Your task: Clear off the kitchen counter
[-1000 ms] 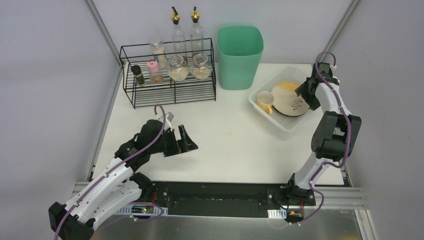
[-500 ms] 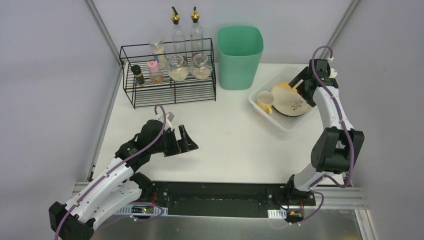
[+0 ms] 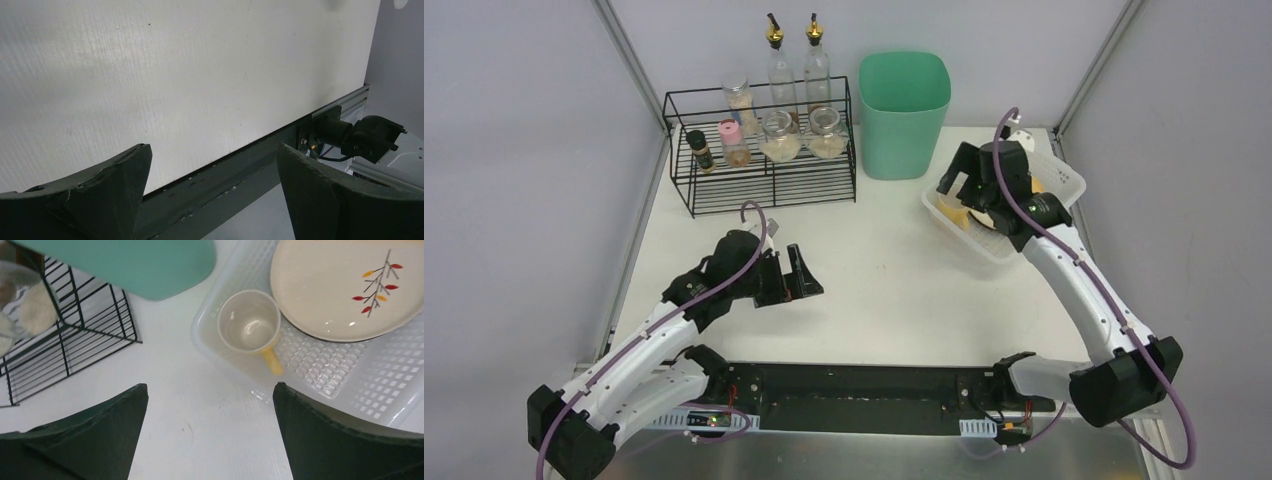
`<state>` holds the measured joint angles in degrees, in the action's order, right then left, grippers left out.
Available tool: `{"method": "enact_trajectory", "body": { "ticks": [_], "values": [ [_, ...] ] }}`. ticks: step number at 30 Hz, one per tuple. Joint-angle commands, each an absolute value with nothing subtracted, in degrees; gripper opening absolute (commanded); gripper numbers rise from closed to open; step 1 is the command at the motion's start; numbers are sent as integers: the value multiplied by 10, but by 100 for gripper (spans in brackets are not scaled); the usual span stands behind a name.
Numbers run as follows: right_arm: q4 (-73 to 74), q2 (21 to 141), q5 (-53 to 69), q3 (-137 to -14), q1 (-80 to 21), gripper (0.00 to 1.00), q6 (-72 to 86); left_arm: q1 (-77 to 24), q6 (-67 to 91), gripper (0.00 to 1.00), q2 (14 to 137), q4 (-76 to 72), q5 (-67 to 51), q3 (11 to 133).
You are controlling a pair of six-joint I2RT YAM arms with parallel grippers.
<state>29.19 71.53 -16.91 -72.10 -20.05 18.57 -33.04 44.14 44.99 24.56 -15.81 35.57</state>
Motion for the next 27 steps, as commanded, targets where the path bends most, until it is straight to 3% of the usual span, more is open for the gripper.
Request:
{"method": "enact_trajectory", "body": {
  "ticks": [1,11,27],
  "values": [
    [294,693,-202,-711,-262,99,172,-333,413,99,474,234,-138,396],
    [265,652,-283,-655,-462,99,149,-333,363,99,525,242,-105,467],
    [243,600,-364,-589,-654,99,149,-334,324,99,508,271,-29,517]
  ]
}}
